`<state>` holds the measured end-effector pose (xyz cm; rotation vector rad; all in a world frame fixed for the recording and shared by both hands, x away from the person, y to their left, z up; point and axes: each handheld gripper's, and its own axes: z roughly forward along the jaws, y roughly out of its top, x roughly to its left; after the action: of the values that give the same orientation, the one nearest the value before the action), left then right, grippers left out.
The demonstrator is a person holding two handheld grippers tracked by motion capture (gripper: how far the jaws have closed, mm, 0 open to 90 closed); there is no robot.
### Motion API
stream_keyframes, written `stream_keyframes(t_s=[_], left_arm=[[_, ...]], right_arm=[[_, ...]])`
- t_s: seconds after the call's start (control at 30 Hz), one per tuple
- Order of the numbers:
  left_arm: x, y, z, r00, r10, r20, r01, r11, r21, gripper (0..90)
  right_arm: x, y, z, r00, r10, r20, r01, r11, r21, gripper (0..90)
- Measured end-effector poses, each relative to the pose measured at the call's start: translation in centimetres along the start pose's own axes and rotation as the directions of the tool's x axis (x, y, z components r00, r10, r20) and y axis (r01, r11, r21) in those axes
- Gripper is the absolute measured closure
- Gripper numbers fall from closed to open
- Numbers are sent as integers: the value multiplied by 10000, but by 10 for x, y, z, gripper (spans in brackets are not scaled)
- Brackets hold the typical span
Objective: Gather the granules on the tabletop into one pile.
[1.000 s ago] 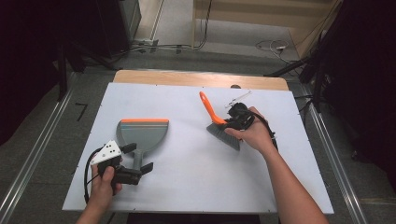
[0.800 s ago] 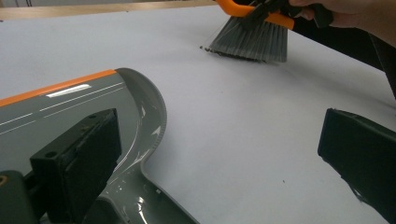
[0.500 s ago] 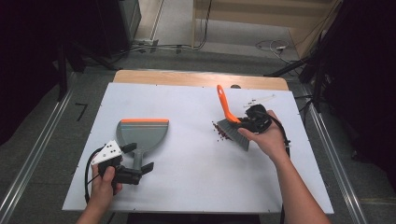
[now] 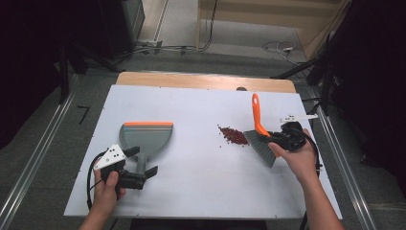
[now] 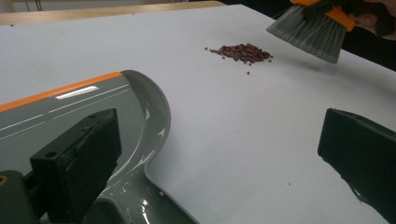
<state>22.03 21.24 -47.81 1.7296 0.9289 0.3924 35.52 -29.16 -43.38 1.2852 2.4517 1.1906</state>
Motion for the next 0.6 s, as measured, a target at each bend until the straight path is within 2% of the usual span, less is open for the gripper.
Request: stream_keyframes(t_s=[0.27, 0.37, 0.6], left_arm=[[2, 1, -4, 9996, 45, -296, -53, 9996, -271, 2], [2, 1, -6, 9993, 87, -370, -103, 9991, -413, 2], [4, 1, -11, 9981, 26, -616, -74, 9970, -767, 2]], right_arm=[[-3, -34, -23, 9978, 657, -112, -663, 9952, -716, 686], [-3, -44, -31, 9971, 754, -88, -759, 9927, -936, 687], [-8, -61, -37, 9943, 1064, -51, -1064, 9882, -1100, 687]])
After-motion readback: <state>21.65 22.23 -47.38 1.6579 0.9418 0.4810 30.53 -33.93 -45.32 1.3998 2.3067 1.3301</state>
